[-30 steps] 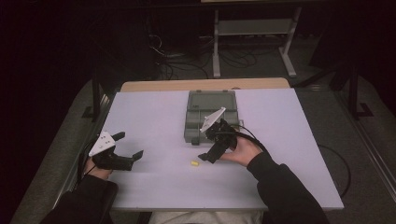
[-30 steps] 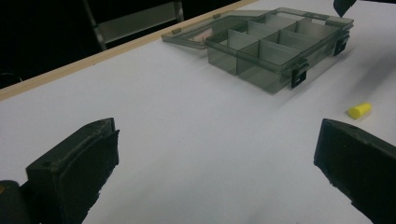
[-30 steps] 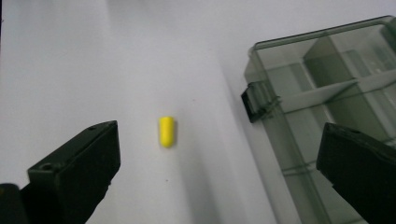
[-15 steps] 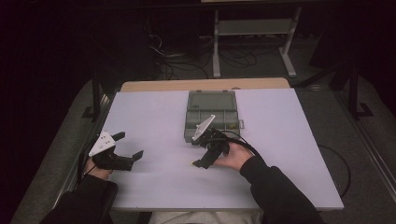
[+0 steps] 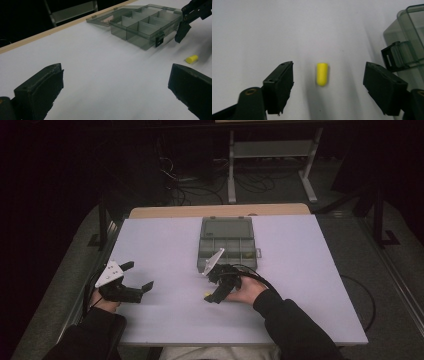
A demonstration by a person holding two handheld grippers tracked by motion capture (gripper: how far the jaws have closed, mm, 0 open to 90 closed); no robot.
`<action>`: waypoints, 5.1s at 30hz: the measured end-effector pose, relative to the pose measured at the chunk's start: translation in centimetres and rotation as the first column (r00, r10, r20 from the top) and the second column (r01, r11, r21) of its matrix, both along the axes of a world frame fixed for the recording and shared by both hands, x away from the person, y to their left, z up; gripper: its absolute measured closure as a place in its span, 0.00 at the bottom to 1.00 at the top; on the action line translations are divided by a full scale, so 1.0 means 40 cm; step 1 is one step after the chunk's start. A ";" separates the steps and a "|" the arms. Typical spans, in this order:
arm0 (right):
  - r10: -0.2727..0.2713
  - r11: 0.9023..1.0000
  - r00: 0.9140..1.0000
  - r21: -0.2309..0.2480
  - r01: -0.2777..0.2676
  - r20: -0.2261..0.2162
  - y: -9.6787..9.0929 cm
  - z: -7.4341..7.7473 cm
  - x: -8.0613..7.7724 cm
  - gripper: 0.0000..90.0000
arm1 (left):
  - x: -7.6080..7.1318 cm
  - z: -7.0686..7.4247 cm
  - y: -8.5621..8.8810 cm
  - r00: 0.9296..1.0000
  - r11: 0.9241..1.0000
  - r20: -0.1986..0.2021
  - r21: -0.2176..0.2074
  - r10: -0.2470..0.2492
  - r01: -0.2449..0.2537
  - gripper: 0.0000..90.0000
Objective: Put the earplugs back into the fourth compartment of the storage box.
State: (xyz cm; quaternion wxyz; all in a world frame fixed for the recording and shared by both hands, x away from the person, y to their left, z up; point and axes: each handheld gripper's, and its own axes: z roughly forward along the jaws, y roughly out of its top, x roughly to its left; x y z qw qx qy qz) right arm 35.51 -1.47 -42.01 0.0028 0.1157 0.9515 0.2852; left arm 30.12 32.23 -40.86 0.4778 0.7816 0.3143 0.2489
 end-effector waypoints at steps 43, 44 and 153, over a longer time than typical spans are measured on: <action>-0.050 0.998 0.997 0.052 0.048 0.050 -0.053 0.070 0.016 0.87 | 0.000 0.000 0.000 1.000 1.000 0.001 -0.001 -0.002 0.002 0.00; -0.056 0.997 0.997 0.050 0.053 0.049 -0.056 0.074 0.016 0.87 | 0.000 0.000 0.000 1.000 1.000 0.001 -0.001 -0.002 0.002 0.00; -0.594 0.795 0.795 0.245 0.555 0.126 -0.429 0.171 0.106 0.00 | 0.000 0.000 0.001 1.000 1.000 -0.003 -0.002 0.008 -0.008 0.00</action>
